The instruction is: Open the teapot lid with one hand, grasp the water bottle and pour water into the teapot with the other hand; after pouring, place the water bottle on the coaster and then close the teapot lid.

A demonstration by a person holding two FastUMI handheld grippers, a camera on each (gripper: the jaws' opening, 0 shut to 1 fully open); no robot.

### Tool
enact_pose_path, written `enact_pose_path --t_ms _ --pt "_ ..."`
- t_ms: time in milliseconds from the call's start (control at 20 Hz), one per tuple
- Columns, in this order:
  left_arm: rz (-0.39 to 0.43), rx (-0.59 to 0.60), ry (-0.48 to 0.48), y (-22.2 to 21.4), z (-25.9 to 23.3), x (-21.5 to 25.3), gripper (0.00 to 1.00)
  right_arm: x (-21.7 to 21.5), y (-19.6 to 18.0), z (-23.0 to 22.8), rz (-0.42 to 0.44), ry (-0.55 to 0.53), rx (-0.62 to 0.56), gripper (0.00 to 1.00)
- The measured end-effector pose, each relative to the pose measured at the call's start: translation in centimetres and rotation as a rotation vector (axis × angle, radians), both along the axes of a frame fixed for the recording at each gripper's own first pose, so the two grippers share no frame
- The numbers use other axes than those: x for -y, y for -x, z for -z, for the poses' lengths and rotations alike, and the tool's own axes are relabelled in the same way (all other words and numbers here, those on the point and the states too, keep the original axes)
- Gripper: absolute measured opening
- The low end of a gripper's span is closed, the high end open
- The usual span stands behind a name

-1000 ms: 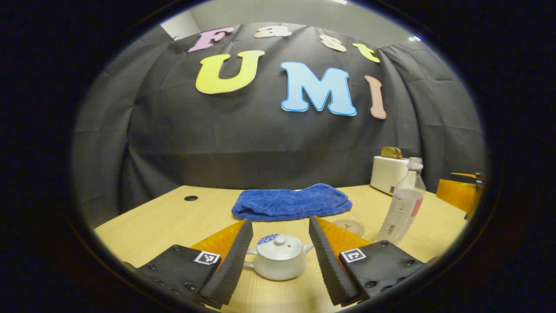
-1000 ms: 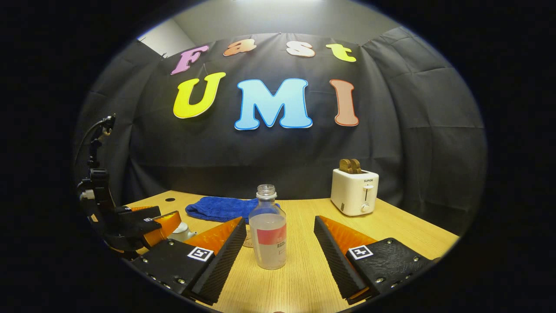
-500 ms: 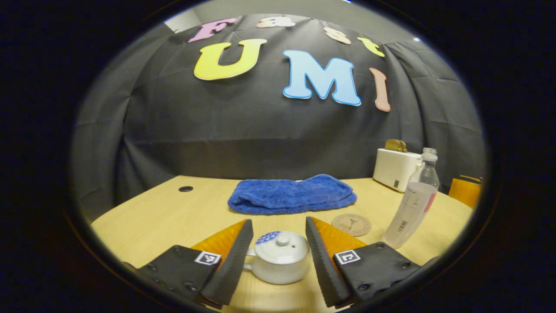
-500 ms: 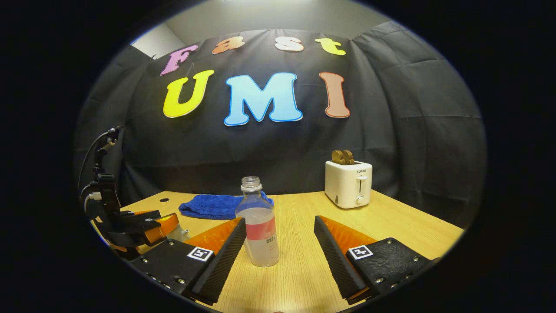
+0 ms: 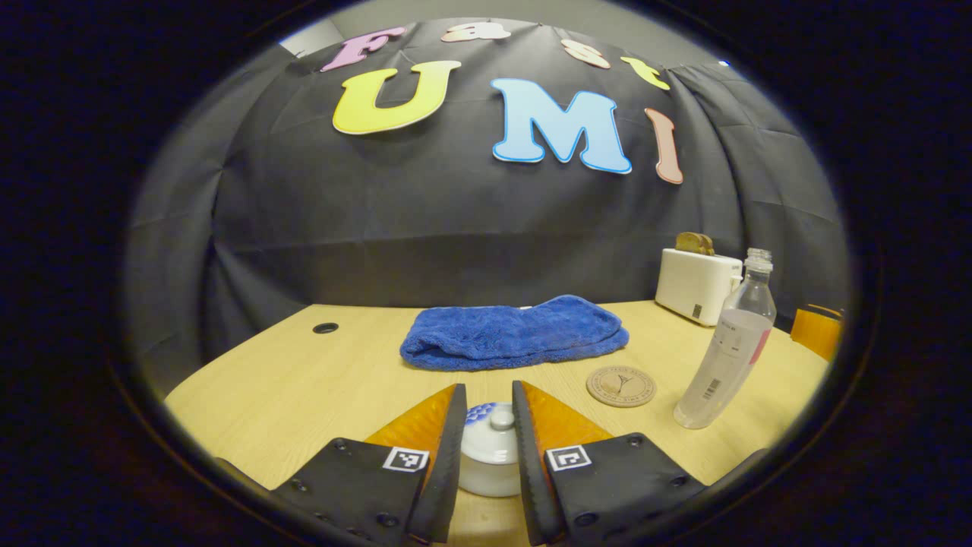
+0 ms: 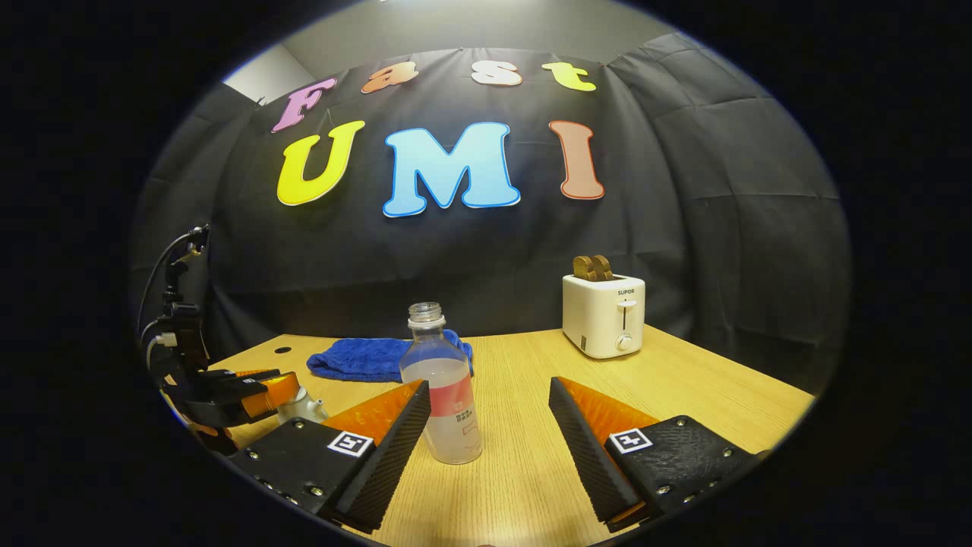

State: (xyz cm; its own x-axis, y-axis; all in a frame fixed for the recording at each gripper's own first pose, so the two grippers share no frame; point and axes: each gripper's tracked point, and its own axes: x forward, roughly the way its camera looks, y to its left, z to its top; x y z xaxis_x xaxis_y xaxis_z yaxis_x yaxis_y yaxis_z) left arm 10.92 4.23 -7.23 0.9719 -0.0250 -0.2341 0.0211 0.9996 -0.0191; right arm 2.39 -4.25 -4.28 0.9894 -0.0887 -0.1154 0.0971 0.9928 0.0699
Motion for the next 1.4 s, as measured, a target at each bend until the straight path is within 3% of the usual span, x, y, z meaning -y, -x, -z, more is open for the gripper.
enact_pose_path --t_ms 100,200,400,450,1050,1400 --pt "0.012 -0.006 -0.021 -0.1 0.0 0.2 0.43 0.0 0.0 0.3 0.000 -0.003 -0.008 0.98" --pt "0.026 -0.007 -0.040 -0.4 -0.1 0.8 0.16 0.1 0.0 0.3 0.002 -0.008 -0.012 0.97" --pt "0.010 -0.011 -0.089 -0.1 -0.3 0.5 0.16 0.3 0.0 0.2 0.005 -0.015 -0.006 0.98" --pt "0.007 -0.012 -0.079 -0.5 -0.5 0.7 0.06 0.3 0.0 0.2 0.004 -0.016 -0.007 0.97" --pt "0.026 0.050 -0.059 -0.4 -3.4 0.5 0.07 -1.1 -1.2 1.9 -0.062 -0.053 -0.065 0.98" --pt "-0.007 0.067 -0.030 0.8 -4.7 -1.8 0.07 -2.5 -2.7 2.8 -0.123 -0.005 -0.123 0.97"
